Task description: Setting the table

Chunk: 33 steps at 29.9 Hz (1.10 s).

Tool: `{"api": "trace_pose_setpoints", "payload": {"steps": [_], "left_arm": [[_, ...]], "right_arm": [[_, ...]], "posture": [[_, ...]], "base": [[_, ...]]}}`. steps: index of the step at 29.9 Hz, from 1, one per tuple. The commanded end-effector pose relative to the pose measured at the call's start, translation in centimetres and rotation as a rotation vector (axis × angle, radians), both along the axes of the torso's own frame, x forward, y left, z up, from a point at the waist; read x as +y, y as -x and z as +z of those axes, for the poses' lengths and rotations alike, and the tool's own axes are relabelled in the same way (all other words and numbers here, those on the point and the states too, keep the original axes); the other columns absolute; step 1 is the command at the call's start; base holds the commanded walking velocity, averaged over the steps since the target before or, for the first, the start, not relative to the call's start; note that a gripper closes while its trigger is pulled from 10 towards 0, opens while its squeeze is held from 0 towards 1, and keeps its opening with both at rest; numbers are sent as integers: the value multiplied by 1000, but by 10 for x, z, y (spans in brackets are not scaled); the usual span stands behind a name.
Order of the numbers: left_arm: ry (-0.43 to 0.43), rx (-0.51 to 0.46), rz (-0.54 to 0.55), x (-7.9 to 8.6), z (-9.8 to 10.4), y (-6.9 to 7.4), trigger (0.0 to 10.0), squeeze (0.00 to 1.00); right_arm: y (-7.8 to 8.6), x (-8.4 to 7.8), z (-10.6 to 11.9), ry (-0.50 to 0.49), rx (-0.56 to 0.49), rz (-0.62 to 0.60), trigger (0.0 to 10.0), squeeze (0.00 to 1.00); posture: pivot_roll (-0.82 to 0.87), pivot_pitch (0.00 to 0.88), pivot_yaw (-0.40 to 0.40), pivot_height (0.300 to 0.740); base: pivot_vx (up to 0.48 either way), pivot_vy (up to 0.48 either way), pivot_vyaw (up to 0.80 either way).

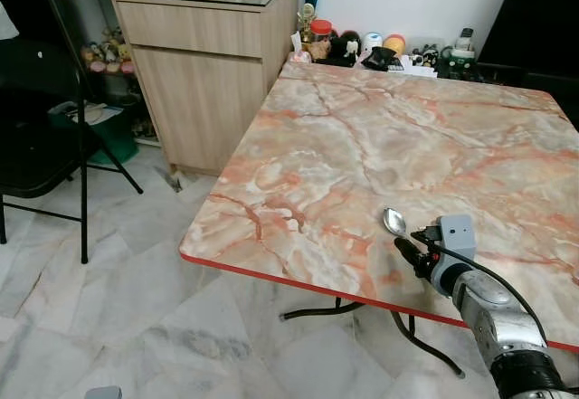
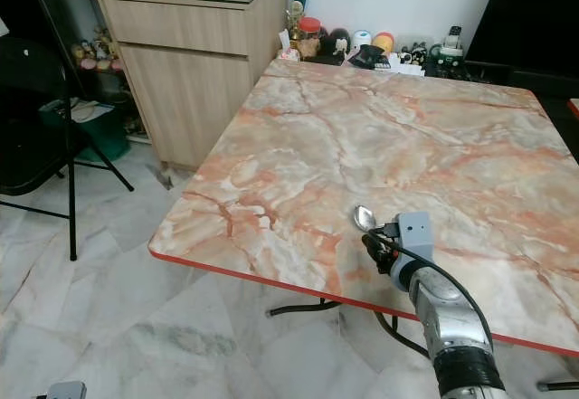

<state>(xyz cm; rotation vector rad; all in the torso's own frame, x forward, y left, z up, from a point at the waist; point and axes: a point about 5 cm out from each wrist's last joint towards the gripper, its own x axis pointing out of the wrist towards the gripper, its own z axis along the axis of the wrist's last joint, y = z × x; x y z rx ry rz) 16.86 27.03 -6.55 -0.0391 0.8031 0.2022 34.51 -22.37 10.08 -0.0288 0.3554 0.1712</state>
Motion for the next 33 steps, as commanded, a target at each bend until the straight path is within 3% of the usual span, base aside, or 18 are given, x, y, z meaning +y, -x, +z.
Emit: {"api": "trace_pose_setpoints", "payload": {"steps": [1, 33], "left_arm": [[-11, 28, -17, 2, -2, 5, 10000, 0], [-15, 30, -16, 4, -2, 7, 10000, 0]], "right_arm": [[-3, -4, 5, 8, -13, -8, 10000, 0], [-6, -5, -11, 14, 37, 43, 10000, 0]], "posture": [[94, 94, 3, 740], [109, 99, 5, 740]], "base": [[0, 0, 0], [0, 0, 0]]}}
